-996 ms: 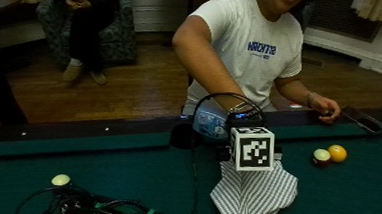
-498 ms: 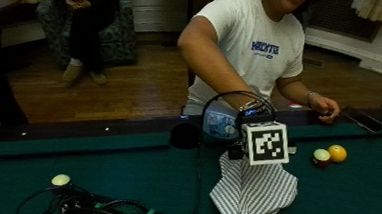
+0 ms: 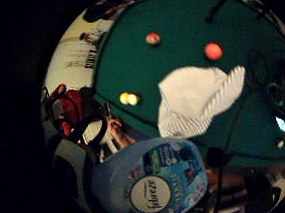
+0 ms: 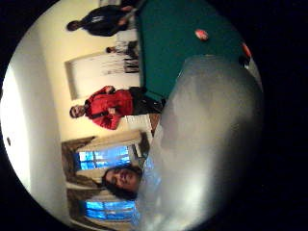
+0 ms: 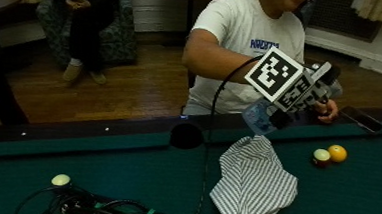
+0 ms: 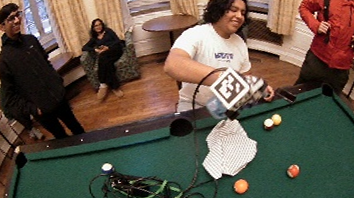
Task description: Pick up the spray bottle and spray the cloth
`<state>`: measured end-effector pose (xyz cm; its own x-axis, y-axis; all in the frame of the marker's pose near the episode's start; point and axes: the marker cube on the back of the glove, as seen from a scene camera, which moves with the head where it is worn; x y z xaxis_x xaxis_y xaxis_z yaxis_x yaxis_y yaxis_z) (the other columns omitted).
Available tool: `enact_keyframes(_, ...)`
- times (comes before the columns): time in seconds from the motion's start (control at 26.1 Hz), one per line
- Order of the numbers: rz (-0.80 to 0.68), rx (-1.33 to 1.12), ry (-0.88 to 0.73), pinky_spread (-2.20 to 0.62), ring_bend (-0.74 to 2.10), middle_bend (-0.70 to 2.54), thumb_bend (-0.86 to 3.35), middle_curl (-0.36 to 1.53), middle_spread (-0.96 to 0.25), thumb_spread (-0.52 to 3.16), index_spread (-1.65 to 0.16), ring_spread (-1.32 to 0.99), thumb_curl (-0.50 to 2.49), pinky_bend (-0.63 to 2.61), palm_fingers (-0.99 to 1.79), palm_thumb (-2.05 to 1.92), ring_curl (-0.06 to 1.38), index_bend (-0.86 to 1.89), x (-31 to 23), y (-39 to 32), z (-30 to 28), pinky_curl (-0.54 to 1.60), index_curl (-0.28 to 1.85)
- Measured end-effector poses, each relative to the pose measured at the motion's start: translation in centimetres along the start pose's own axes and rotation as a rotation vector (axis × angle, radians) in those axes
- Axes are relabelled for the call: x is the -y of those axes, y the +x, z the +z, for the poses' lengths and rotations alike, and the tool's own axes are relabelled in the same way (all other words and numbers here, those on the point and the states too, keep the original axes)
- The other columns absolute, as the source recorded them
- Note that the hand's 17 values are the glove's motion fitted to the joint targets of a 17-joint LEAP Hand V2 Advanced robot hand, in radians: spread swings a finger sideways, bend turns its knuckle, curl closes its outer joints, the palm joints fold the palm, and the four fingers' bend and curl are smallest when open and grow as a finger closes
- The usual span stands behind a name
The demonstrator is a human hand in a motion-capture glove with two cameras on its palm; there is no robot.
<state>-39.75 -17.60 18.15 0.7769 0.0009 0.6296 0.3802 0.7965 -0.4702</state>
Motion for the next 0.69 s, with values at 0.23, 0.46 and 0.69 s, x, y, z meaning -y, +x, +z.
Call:
enact_keyframes(0.23,-0.234,0.212,0.147,-0.30,0.80,0.69,-0.03,0.57,-0.21,0.30,-0.27,-0.22,0.81,0.52,1.38,0.96,0.50,0.38,2.1,-2.2,3.5,0.44,0.61)
enact_keyframes(0.46,-0.391,0.318,0.195,-0.30,0.80,0.69,-0.03,0.57,-0.21,0.29,-0.27,-0.22,0.82,0.53,1.38,0.96,0.50,0.38,5.3,-2.9,7.9,0.44,0.61)
enact_keyframes(0.69,-0.454,0.348,0.251,-0.30,0.80,0.69,-0.03,0.57,-0.21,0.29,-0.27,-0.22,0.82,0.52,1.38,0.95,0.50,0.38,9.2,-1.8,13.1,0.44,0.62)
